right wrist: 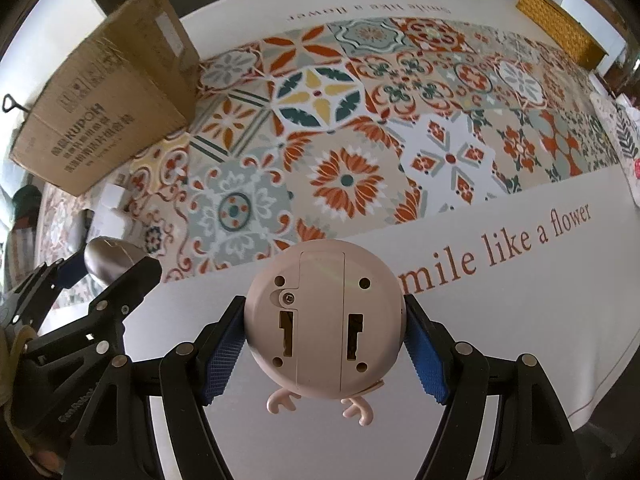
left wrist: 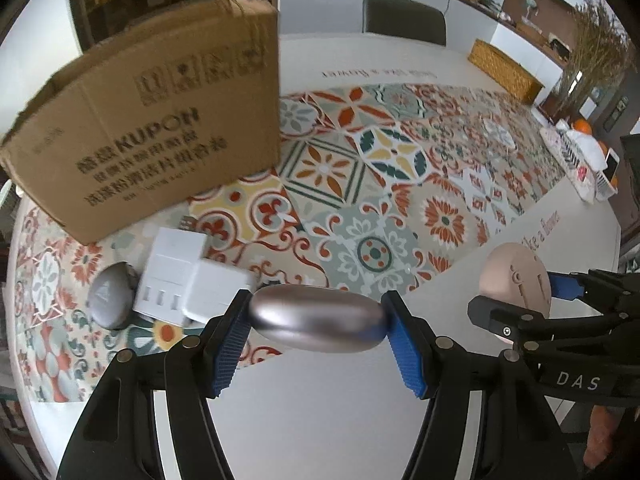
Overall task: Organize rigid objects
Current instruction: 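Carry the silver case and pink toy toward the cardboard box with both tools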
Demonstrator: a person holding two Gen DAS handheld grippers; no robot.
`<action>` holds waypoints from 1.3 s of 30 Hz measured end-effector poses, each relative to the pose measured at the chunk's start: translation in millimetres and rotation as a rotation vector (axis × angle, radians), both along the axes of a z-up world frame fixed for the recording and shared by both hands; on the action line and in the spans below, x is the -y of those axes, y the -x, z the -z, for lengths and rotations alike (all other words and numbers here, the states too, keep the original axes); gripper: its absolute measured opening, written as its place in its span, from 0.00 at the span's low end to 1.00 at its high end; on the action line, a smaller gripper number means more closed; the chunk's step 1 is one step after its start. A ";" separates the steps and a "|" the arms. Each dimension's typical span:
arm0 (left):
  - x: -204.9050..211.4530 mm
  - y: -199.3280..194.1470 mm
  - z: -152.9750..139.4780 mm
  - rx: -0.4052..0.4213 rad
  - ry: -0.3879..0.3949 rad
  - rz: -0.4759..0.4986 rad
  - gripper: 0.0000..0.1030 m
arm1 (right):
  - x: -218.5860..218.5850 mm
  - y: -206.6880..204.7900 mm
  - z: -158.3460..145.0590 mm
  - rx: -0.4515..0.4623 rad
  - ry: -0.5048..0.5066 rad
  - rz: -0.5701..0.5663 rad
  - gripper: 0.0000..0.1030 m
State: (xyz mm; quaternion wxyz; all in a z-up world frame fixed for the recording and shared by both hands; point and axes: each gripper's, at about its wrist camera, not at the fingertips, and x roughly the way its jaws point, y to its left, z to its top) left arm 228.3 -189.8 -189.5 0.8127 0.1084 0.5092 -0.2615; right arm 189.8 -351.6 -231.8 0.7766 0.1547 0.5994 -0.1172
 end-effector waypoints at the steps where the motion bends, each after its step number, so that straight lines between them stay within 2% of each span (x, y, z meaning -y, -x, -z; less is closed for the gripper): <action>1: -3.2 -0.7 -4.3 0.008 0.006 -0.008 0.63 | -2.1 -0.6 -3.6 0.009 0.001 -0.005 0.72; 18: -64.2 -17.2 -78.7 0.143 0.061 -0.140 0.63 | -50.5 -21.8 -81.1 0.227 0.020 -0.124 0.72; 39: -115.8 -21.0 -147.1 0.289 0.103 -0.209 0.63 | -103.7 -42.6 -143.8 0.399 0.023 -0.221 0.72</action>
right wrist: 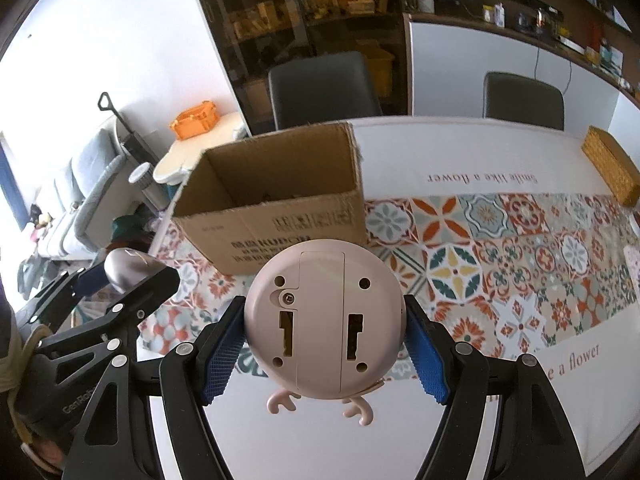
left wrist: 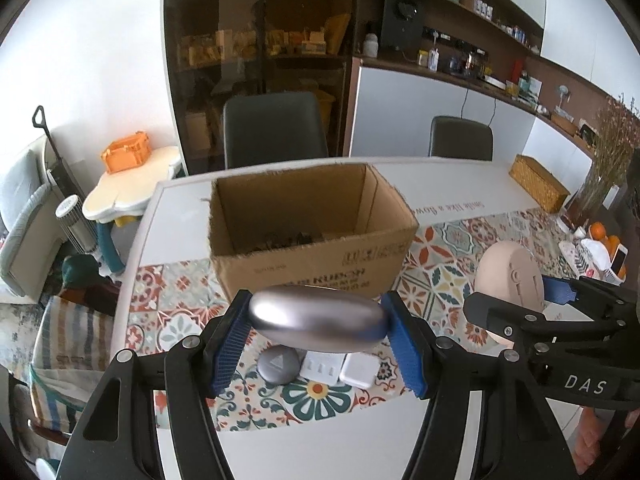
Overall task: Organize rigid objects
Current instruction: 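Carry the silver case and pink toy toward the cardboard box with both tools, then open both tools to drop the silver case and pink toy into the box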
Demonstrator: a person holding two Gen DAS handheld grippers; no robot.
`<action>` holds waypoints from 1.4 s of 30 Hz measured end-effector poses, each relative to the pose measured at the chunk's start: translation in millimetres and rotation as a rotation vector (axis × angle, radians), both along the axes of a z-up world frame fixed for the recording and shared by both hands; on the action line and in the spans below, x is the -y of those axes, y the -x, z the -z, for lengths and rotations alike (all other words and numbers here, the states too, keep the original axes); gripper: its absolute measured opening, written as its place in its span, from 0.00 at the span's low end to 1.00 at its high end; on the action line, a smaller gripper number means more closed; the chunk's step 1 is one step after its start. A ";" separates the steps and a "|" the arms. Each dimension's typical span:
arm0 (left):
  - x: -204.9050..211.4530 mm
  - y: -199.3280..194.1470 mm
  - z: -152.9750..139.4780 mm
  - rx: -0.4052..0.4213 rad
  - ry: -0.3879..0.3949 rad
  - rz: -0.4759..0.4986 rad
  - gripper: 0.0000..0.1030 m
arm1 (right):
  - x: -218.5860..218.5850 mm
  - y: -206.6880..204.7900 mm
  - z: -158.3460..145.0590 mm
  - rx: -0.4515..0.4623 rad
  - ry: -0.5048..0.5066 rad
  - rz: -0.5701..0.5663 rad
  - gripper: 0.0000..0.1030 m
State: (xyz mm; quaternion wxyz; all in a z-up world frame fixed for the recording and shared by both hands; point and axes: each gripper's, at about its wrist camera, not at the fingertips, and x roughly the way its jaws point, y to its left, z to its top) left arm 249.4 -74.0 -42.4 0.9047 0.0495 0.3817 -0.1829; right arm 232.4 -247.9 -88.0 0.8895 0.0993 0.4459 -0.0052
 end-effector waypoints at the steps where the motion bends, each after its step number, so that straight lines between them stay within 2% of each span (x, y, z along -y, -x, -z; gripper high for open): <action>1: -1.4 -0.7 -2.8 0.006 0.002 -0.001 0.63 | -1.7 -0.9 -3.3 0.010 0.000 -0.004 0.72; 13: -11.5 -25.9 -30.2 0.072 0.016 -0.024 0.63 | -12.9 -22.9 -33.7 0.086 0.021 -0.027 0.72; 22: -11.4 -55.5 -40.0 0.086 0.020 -0.044 0.63 | -11.3 -57.0 -45.3 0.108 0.035 -0.041 0.72; 42: -7.2 -131.3 -18.2 -0.003 -0.023 -0.075 0.63 | -11.0 -149.5 -24.9 0.009 0.054 -0.074 0.72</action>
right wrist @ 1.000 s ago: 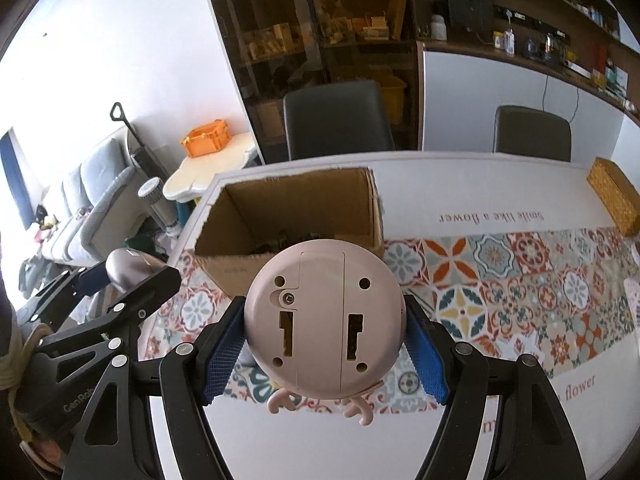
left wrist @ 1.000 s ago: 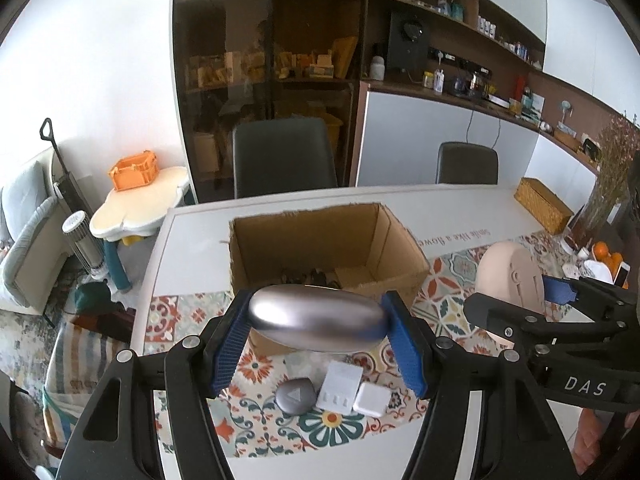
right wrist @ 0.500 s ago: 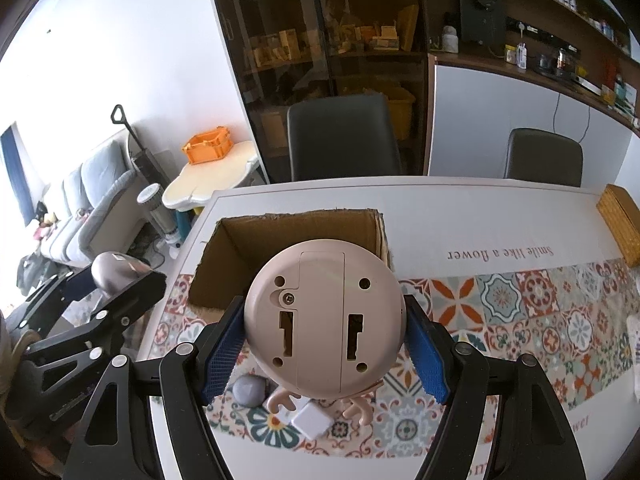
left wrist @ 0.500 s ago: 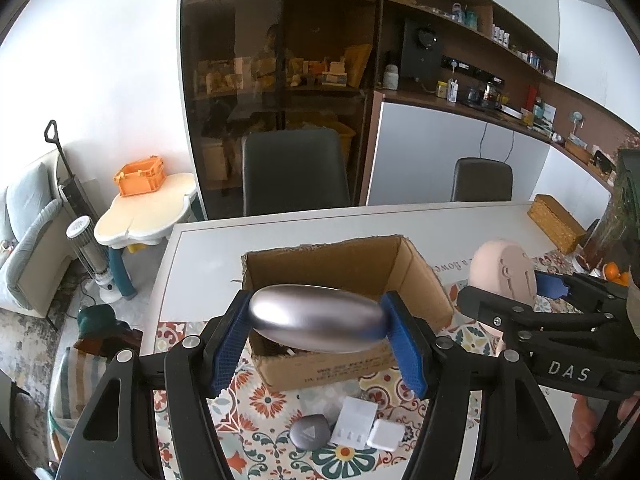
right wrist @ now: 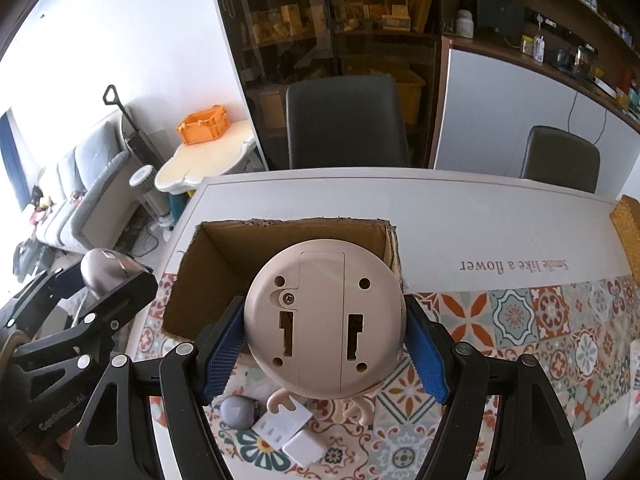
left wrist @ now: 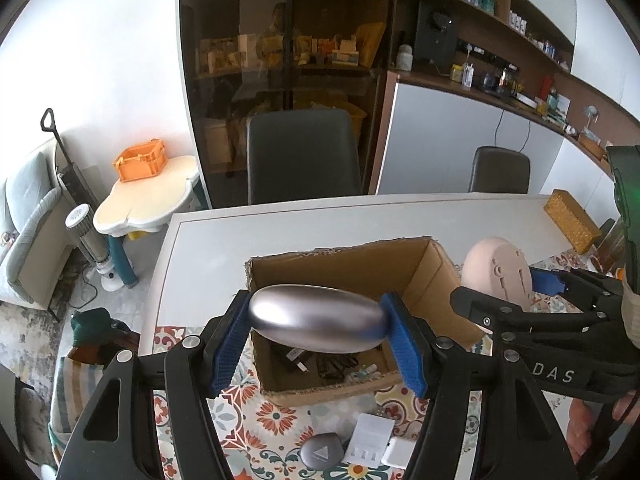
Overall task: Organize rigid objects
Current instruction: 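Open both tools to drop the silver case and pink toy into the box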
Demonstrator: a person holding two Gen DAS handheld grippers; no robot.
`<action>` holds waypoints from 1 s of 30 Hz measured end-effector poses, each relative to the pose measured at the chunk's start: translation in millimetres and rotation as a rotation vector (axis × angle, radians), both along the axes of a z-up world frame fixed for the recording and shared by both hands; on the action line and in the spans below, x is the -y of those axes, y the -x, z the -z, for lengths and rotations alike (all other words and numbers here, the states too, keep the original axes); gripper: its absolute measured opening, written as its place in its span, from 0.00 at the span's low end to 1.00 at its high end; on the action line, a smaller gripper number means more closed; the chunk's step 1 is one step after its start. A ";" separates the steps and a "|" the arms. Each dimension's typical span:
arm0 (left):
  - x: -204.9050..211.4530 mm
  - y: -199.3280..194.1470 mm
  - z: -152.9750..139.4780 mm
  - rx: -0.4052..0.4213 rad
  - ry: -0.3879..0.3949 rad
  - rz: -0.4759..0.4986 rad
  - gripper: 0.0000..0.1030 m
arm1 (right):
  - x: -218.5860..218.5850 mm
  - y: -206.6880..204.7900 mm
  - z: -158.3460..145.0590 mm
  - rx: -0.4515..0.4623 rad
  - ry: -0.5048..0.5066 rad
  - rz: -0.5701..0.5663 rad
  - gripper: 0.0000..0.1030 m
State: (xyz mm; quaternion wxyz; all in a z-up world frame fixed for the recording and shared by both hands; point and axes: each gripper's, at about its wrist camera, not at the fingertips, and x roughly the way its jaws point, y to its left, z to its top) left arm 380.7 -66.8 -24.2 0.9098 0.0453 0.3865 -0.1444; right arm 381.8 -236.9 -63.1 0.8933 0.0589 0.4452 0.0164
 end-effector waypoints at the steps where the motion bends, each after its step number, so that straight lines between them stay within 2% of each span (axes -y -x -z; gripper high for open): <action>1: 0.5 -3.2 1.5 -0.008 -0.002 -0.003 0.63 | 0.0 -3.8 2.3 -0.009 0.004 -0.001 0.72; 18: 5.7 -46.5 44.0 -0.157 -0.037 -0.024 0.63 | -0.2 -39.8 31.9 -0.110 0.036 -0.002 0.72; 23: 1.1 -42.6 51.4 -0.158 -0.063 -0.041 0.64 | -2.3 -42.3 36.7 -0.124 0.046 -0.003 0.72; 27: -0.8 -40.5 50.1 -0.138 -0.120 -0.073 0.69 | -3.1 -43.6 40.3 -0.135 0.047 -0.004 0.72; 30: -6.3 -37.2 45.8 -0.112 -0.143 -0.112 0.78 | -3.9 -44.7 41.5 -0.141 0.048 -0.005 0.72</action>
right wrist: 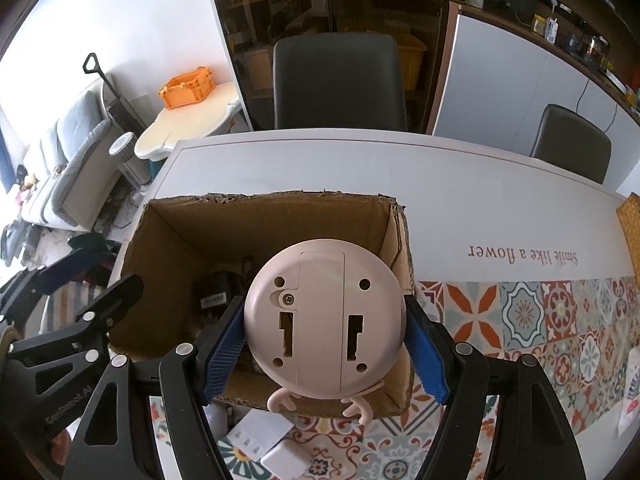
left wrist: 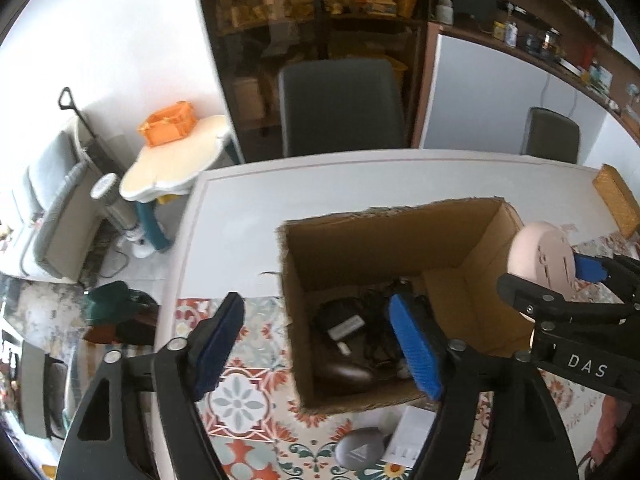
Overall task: Organize rigid objects
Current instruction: 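Open both tools to drop the silver case and pink toy into the box, then move both open tools away from the box toward the grey case and white chargers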
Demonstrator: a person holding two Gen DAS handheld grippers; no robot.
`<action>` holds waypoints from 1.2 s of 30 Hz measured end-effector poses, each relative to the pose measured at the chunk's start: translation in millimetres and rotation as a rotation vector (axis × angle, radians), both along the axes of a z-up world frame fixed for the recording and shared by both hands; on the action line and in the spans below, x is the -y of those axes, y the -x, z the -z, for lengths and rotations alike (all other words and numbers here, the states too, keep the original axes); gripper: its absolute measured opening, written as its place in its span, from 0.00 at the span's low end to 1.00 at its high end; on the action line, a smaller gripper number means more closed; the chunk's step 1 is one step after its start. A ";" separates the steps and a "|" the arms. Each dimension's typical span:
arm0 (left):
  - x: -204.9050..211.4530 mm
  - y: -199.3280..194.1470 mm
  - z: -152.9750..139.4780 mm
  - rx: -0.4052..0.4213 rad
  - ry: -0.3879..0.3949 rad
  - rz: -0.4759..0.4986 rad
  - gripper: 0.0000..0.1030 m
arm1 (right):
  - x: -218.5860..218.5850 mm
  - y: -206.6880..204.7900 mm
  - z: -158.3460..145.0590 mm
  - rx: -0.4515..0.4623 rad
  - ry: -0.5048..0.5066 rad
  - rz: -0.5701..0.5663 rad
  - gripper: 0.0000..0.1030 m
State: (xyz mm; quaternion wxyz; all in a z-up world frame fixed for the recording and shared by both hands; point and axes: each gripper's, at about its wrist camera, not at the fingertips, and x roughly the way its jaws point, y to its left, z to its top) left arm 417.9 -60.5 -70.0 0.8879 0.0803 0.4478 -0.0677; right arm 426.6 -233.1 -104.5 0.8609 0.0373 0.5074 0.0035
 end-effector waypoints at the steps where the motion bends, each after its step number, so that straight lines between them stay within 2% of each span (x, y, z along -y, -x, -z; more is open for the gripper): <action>1: -2.2 1.6 -2.0 0.009 -0.006 -0.010 0.81 | -0.2 -0.2 0.4 -0.002 0.003 0.000 0.72; 6: -12.6 9.7 -11.3 0.038 -0.011 -0.057 0.87 | -4.0 2.2 -8.5 0.036 0.033 0.004 0.81; 10: -23.1 20.1 -19.2 0.066 0.002 -0.083 0.95 | -4.4 9.9 -17.9 0.057 0.032 0.012 0.81; 13: -28.0 29.1 -24.2 0.084 0.003 -0.099 0.97 | -5.3 20.8 -24.0 0.077 0.020 0.007 0.81; 26: -37.7 74.2 -45.2 0.142 0.013 -0.112 1.00 | -12.6 70.6 -52.6 0.163 -0.003 -0.011 0.81; 33: -39.8 97.6 -40.3 0.151 -0.012 -0.112 1.00 | -15.6 96.3 -47.4 0.170 -0.026 -0.013 0.81; 36: -42.5 105.5 -32.8 0.129 -0.010 -0.116 1.00 | -17.6 107.1 -40.3 0.160 -0.030 -0.015 0.81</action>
